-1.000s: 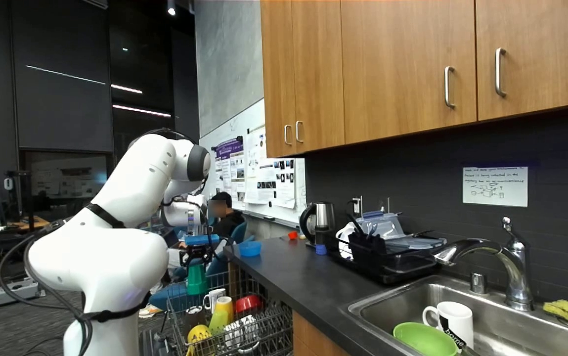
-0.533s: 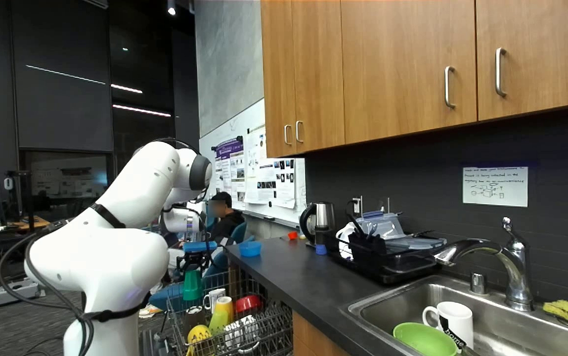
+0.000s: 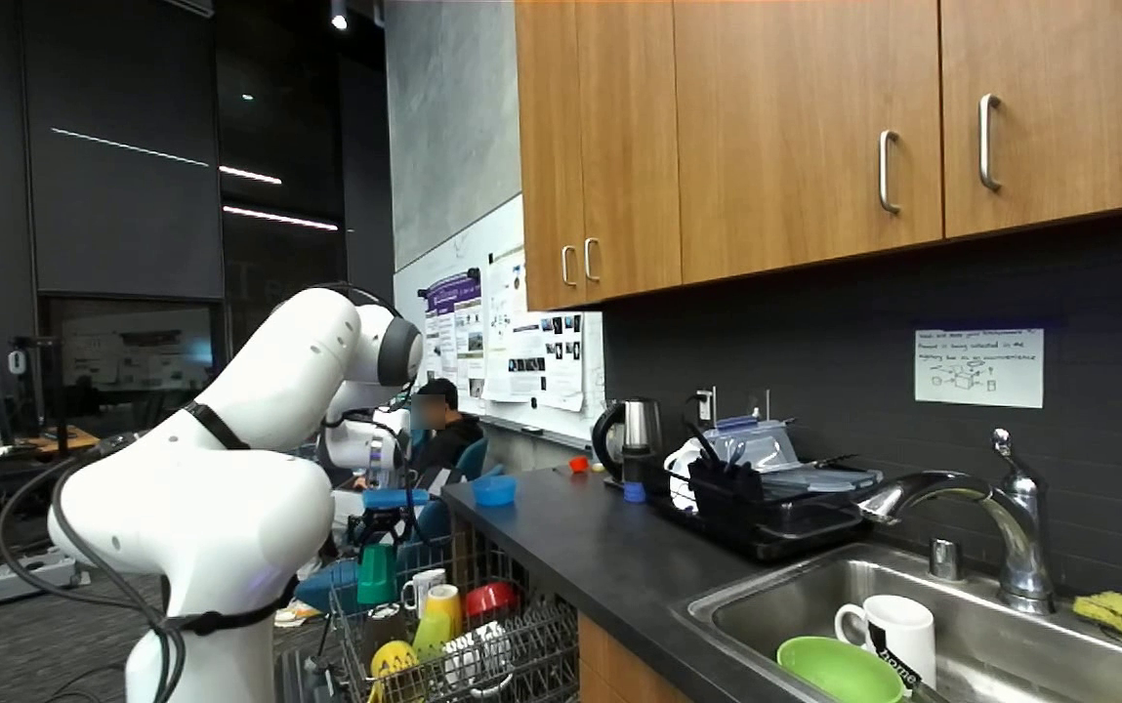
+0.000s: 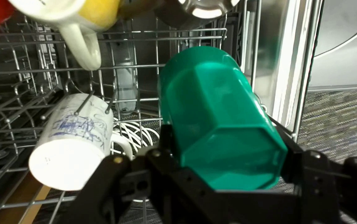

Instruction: Lift the green cup in the dish washing rack and place it on the far right of the dish washing rack

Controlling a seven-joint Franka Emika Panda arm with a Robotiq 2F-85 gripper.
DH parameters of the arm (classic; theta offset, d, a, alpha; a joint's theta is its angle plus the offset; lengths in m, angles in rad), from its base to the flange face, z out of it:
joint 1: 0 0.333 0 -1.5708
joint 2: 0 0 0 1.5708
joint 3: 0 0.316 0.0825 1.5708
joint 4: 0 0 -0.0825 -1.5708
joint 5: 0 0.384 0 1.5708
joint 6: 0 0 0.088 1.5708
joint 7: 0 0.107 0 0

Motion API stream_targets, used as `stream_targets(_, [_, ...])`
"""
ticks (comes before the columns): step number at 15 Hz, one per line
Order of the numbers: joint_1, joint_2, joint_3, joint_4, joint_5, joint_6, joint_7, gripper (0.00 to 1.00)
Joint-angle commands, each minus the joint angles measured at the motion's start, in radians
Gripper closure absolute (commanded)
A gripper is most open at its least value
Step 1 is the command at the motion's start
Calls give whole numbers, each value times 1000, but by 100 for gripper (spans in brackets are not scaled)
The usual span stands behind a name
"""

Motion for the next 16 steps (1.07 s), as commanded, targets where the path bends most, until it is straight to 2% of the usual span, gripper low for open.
stream_targets(1, [-13,30,17,26,26,-1,-29,51])
stream_targets(7, [-16,50,20,33,30,12,-29,51])
stream_targets(9, [-14,44,17,30,25,14,-25,6])
stream_targets(10, [-13,38,16,27,23,13,-23,7])
stream_targets(13, [-12,29,14,19,20,13,-20,0])
stream_targets(16, [-13,15,16,4,20,16,-17,0])
